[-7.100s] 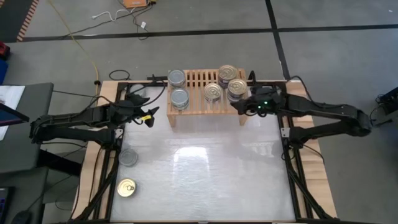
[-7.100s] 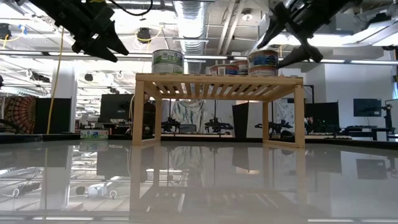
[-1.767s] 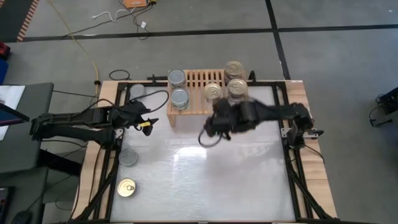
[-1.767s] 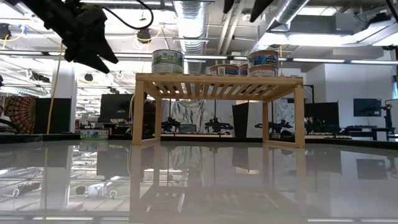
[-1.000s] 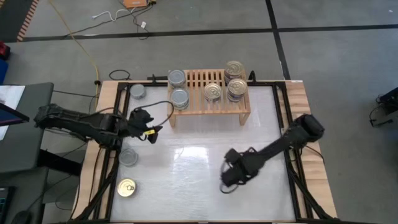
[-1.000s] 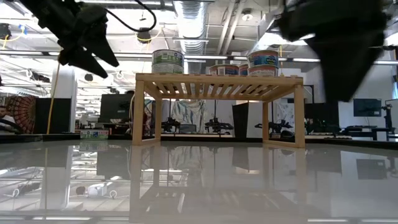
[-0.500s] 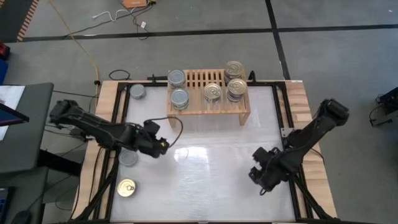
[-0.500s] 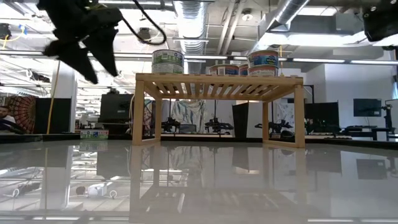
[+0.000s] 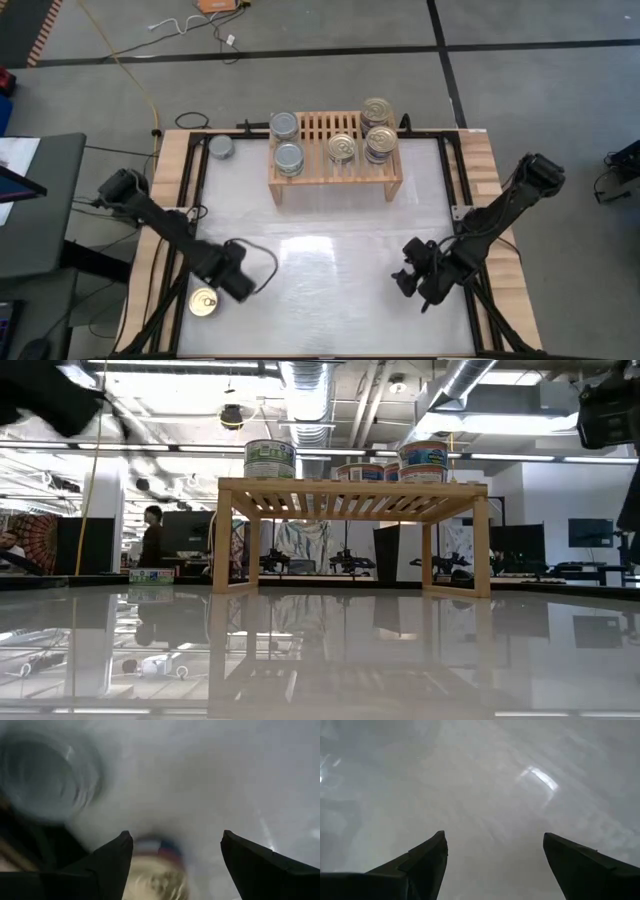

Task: Stack canned seafood by type on shelf
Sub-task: Stack the blue-pink tuna can on top of the other blue-pink tuna can on the shelf

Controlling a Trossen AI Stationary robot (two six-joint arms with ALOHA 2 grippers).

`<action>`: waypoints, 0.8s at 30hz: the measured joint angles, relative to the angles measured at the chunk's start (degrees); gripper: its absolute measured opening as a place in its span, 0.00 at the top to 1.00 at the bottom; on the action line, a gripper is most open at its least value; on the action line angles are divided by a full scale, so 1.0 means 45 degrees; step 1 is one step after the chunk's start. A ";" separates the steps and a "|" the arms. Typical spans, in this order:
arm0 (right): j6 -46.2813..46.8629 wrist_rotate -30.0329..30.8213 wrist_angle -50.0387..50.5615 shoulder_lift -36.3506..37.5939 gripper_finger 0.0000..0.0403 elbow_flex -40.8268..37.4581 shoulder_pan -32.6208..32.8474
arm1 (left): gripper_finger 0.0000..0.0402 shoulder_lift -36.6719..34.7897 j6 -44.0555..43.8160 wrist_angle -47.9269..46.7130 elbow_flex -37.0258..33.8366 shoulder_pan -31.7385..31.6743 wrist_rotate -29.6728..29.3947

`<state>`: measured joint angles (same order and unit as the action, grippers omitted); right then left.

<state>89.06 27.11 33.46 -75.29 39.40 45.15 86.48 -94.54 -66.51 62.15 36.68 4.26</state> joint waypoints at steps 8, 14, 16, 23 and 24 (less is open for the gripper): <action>-0.0227 0.0005 -0.0619 0.0000 0.14 -0.0001 -0.0240 | 0.28 0.0058 -0.3085 -0.0034 -0.0015 0.2308 0.1246; -0.0238 0.0005 -0.0979 0.0000 0.14 -0.0001 -0.0630 | 0.28 0.0220 -0.4298 0.0388 -0.0019 0.3534 0.1188; -0.0253 0.0005 -0.1107 0.0000 0.14 -0.0001 -0.0738 | 0.28 0.0288 -0.4385 0.0356 -0.0096 0.3737 0.1188; -0.0564 0.0005 -0.1599 -0.0005 0.14 -0.0001 -0.0903 | 0.39 0.0303 -0.5045 0.0953 -0.0838 0.4122 0.0990; -0.0564 0.0005 -0.1599 -0.0005 0.14 -0.0001 -0.0900 | 0.42 0.0292 -0.5056 0.1095 -0.0908 0.4125 0.0963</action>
<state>86.52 27.14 26.27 -75.31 39.40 41.10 87.79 -117.30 -61.58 58.06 55.24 8.59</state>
